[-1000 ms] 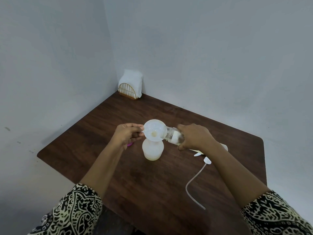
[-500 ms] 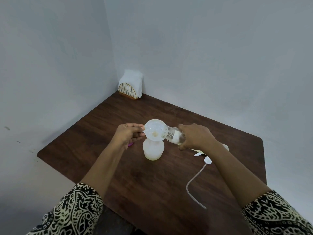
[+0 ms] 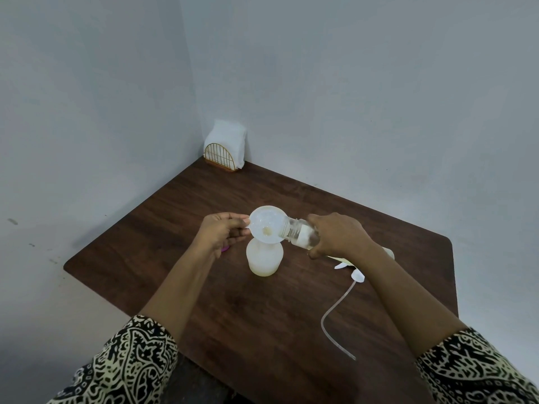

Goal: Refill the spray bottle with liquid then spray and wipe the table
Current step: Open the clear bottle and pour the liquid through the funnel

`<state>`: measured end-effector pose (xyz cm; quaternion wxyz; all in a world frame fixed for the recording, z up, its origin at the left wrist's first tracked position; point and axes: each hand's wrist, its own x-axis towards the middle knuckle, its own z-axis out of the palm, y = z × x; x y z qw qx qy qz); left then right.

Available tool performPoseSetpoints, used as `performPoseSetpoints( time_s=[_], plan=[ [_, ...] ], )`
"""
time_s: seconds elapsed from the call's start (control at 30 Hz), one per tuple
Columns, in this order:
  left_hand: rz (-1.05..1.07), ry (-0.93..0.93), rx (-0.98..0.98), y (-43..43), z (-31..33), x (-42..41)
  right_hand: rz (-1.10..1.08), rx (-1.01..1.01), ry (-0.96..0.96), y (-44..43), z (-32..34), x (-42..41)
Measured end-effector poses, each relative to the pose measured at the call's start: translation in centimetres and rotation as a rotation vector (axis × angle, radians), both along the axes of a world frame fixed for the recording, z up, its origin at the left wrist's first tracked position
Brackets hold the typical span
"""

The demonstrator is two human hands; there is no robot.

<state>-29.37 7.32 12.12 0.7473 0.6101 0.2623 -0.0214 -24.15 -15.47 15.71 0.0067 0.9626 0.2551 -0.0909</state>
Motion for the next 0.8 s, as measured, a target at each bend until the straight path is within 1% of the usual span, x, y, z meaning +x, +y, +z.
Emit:
performPoseSetpoints(
  time_s=[0.8],
  plan=[
    [0.004,0.012,0.008,-0.05,-0.16,0.01,0.022,0.002,0.002,0.01,0.30,-0.02]
  ],
)
